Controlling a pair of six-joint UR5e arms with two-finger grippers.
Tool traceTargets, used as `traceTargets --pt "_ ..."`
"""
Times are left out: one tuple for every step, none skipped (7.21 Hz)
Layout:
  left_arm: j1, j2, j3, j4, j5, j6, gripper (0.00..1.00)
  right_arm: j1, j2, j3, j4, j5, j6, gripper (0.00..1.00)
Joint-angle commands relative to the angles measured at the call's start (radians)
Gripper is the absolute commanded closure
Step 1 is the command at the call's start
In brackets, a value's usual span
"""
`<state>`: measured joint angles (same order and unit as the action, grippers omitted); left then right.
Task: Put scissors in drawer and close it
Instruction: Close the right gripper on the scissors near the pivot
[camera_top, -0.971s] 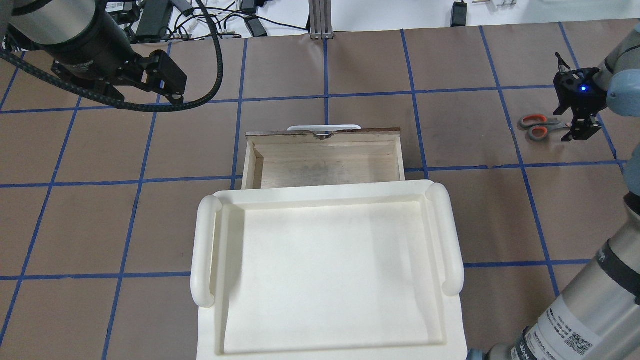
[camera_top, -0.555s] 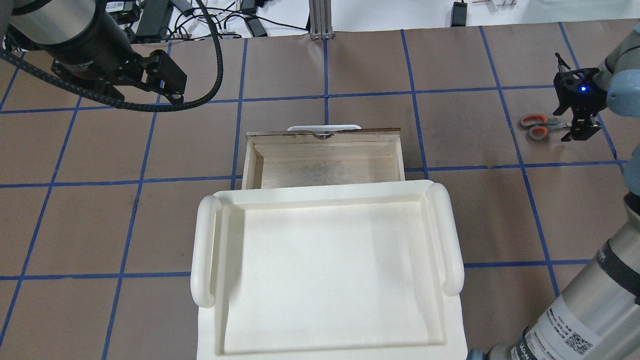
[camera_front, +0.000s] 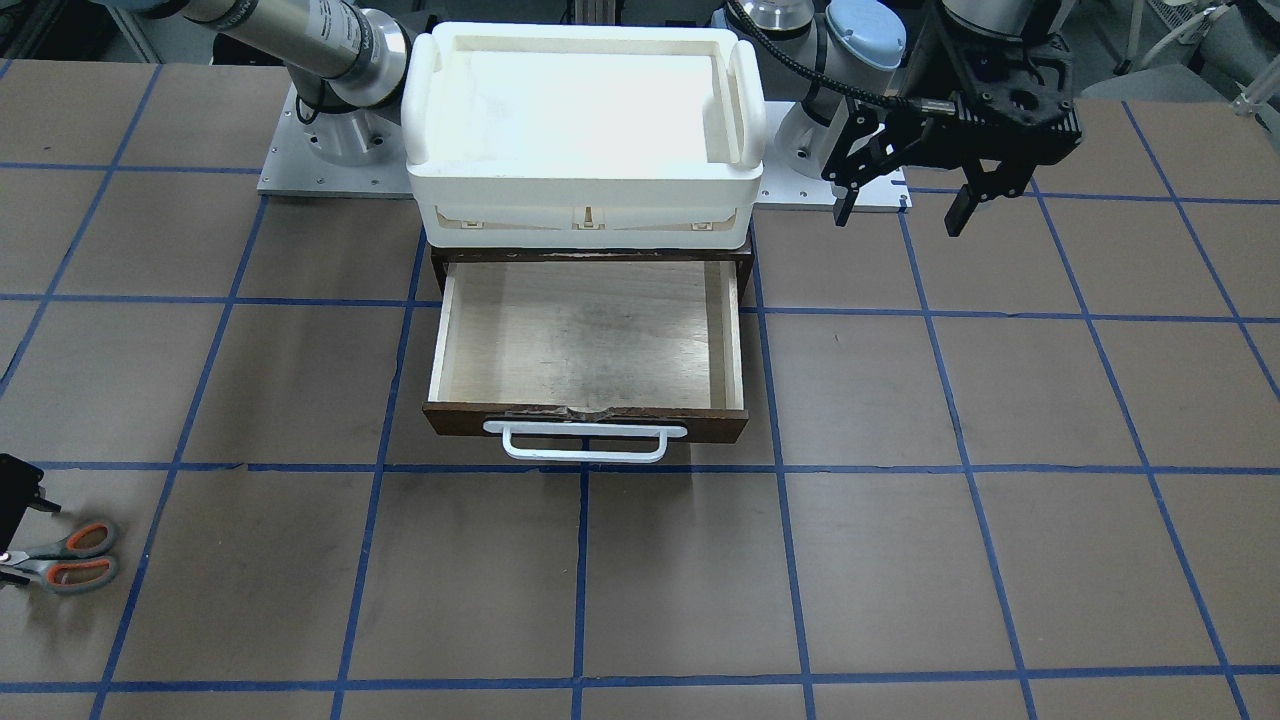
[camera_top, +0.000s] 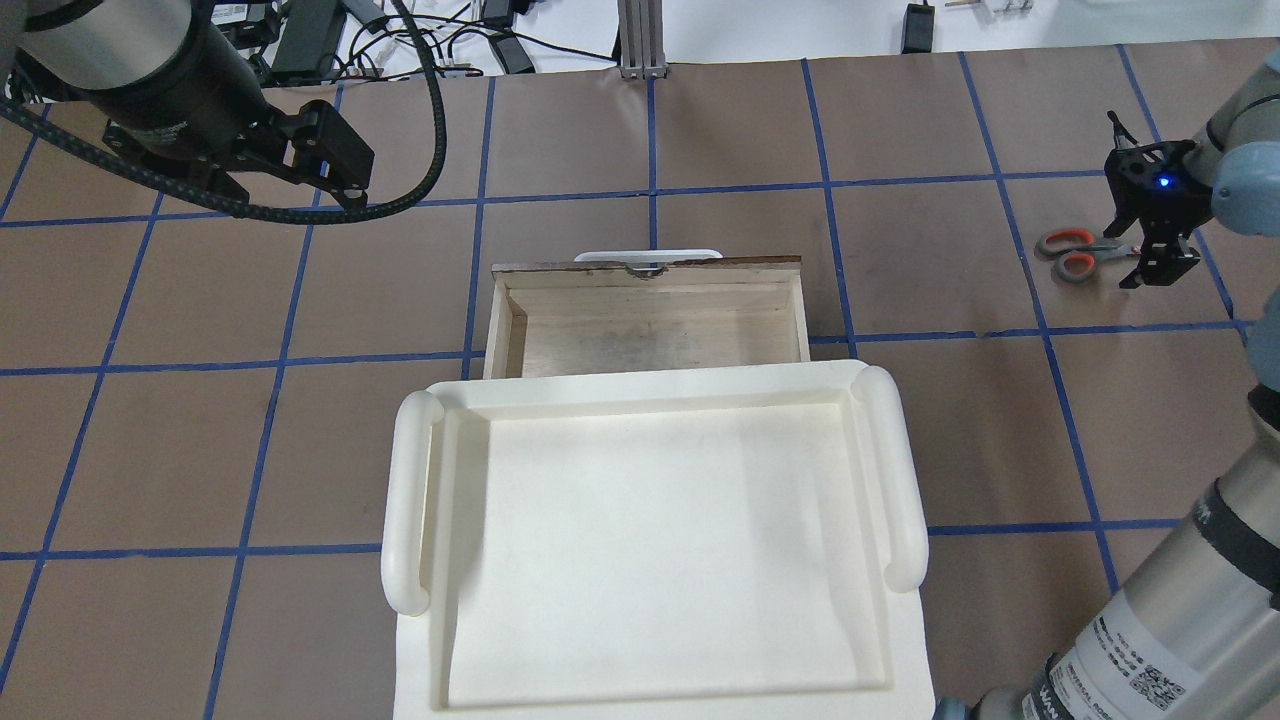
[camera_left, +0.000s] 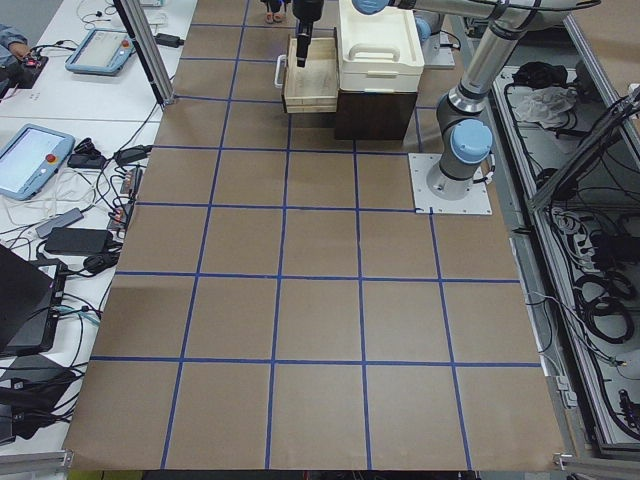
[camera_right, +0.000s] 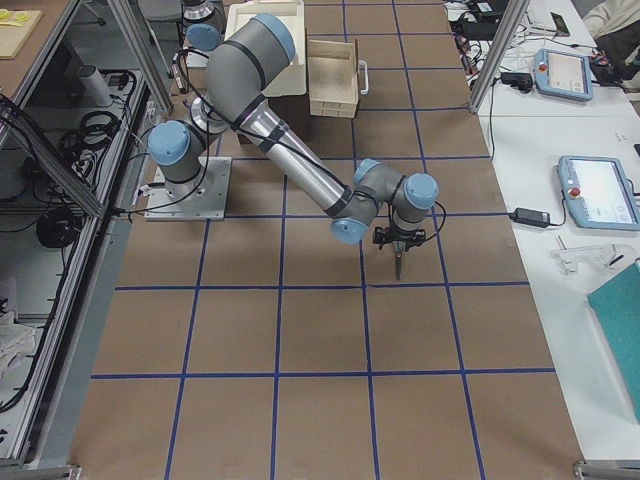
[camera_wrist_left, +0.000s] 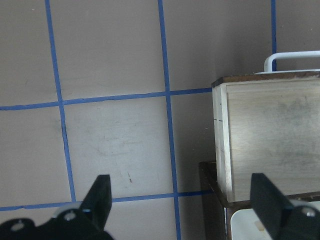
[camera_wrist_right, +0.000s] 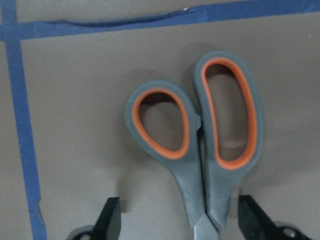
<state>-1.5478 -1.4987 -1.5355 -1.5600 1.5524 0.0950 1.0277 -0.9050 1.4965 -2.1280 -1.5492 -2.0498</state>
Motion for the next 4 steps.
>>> traceTargets --pt "0.0 0.002 0.0 0.0 0.0 0.0 0.0 0.0 -0.002 0.001 0.0 -0.014 -0.012 0.73" --pt "0.0 0.002 0.0 -0.002 0.0 0.0 0.0 0.002 -0.005 -0.001 0.0 -0.02 -0.013 1.0" --pt "0.0 0.002 0.0 0.0 0.0 0.0 0.0 0.008 -0.008 -0.002 0.003 -0.055 -0.012 1.0" --pt "0.0 0.002 0.0 -0.002 0.001 0.0 0.0 0.023 -0.014 -0.004 0.005 -0.09 -0.007 1.0"
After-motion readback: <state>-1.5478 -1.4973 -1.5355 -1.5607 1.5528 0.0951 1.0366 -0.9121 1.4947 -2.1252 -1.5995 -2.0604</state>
